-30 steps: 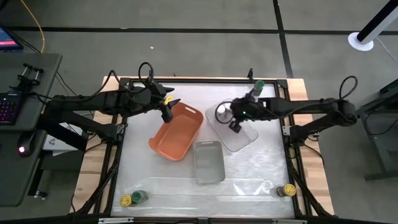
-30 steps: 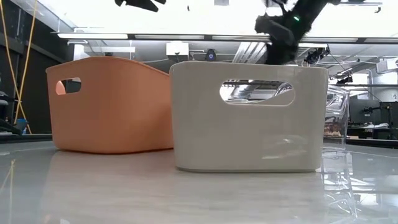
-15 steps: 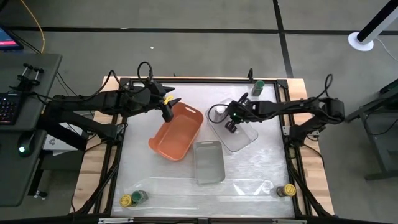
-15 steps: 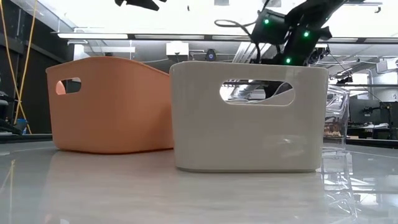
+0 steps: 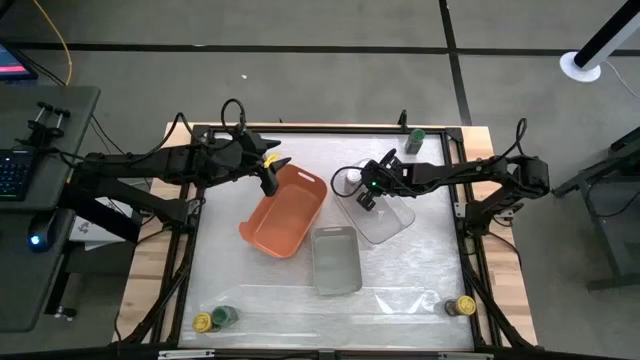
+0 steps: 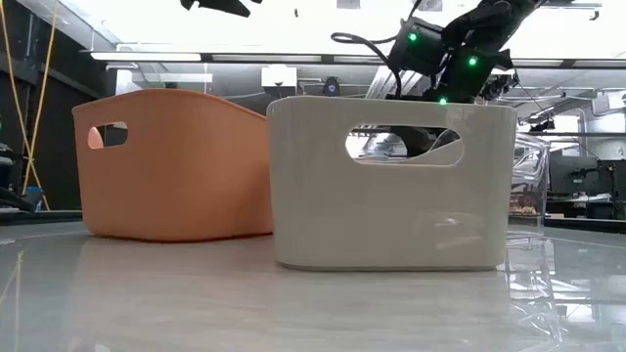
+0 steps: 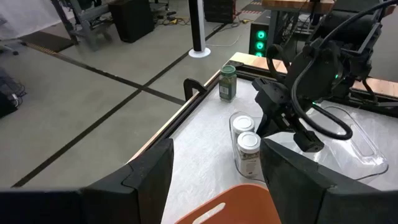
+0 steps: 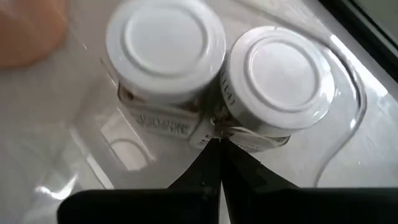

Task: Sort spices by type
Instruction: Adjust the white seasoning bottle in the transparent bin, then put the top left yellow seasoning bottle into the orange bin

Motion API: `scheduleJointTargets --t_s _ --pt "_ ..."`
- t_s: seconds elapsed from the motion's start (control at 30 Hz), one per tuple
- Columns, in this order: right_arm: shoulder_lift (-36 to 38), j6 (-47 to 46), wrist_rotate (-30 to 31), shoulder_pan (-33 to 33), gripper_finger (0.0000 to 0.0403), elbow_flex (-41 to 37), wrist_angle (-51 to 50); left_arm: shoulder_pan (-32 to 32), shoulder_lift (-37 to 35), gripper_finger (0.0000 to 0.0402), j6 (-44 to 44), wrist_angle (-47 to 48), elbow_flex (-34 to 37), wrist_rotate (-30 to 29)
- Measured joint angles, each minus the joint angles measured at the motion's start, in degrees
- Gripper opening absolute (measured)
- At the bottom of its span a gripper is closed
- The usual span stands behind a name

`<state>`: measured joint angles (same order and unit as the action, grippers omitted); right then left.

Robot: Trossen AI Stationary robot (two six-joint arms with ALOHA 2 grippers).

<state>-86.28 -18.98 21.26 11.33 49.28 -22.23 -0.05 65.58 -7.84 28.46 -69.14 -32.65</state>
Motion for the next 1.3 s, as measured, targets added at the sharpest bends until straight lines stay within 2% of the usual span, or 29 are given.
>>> scheduleJointTargets --t_s 0.2,0.33,0.5,0.57,0.67,0.73,0.8,0.9,0.97,1.03,1.07,1.13,1.23,1.3 --pt "0.04 0.89 -2.3 -0.09 0.0 0.28 3.08 0.02 0.0 0.0223 0.51 0.01 0.0 0.0" --pt "1.66 1.03 -3.48 -0.4 0.0 0.81 -3.53 0.02 0.0 0.0223 0.53 1.14 0.0 0.03" --pt "7.27 0.99 -3.52 -0.48 0.0 0.85 -11.26 0.02 0.0 0.0223 0.99 3.13 0.0 0.33" --pt "10.15 0.95 -3.54 -0.48 0.0 0.85 -13.3 0.02 -0.02 0.0223 0.77 3.88 0.0 1.92" --pt "14.37 -0.55 -3.58 -0.48 0.0 0.9 -16.0 -0.37 -0.02 0.0223 -2.62 5.3 0.01 8.31" --pt "16.57 -1.57 -3.3 -0.48 0.0 0.9 -17.13 -2.06 -0.15 0.0223 -5.44 4.73 1.33 11.45" --pt "18.23 -1.74 -2.9 -0.48 0.0 0.9 -17.42 -4.85 -1.23 0.0223 -8.01 3.72 4.26 11.91" --pt "19.45 -1.64 -2.21 -0.41 0.0 0.9 -17.38 -8.85 -3.6 0.0223 -13.61 0.11 9.25 7.56" --pt "19.61 -1.73 -2.19 -0.1 0.0 0.9 -16.7 -10.21 -5.38 0.0223 -18.98 -1.43 12.34 -0.2" --pt "19.5 -1.91 -2.57 0.04 0.0 0.9 -16.38 -8.68 -6.22 0.0222 -25.02 -1.31 13.74 -7.41" --pt "19.41 -1.98 -2.96 0.04 0.0 0.9 -15.92 -6.4 -6.45 0.0221 -27.23 -0.59 13.9 -8.19" --pt "19.29 -2.41 -3.85 0.04 0.0 0.9 -15.81 0.13 -6.67 0.0218 -29.28 -0.7 13.86 -3.68" --pt "20.32 -4.53 -6.19 -0.22 0.0 0.9 -15.87 10.11 -6.37 0.0213 -28.86 -3.39 13.84 9.72" --pt "22.5 -6.31 -6.5 -0.87 0.0 1.05 -15.86 15.02 -5.81 0.021 -26.94 -5.5 13.81 15.43"
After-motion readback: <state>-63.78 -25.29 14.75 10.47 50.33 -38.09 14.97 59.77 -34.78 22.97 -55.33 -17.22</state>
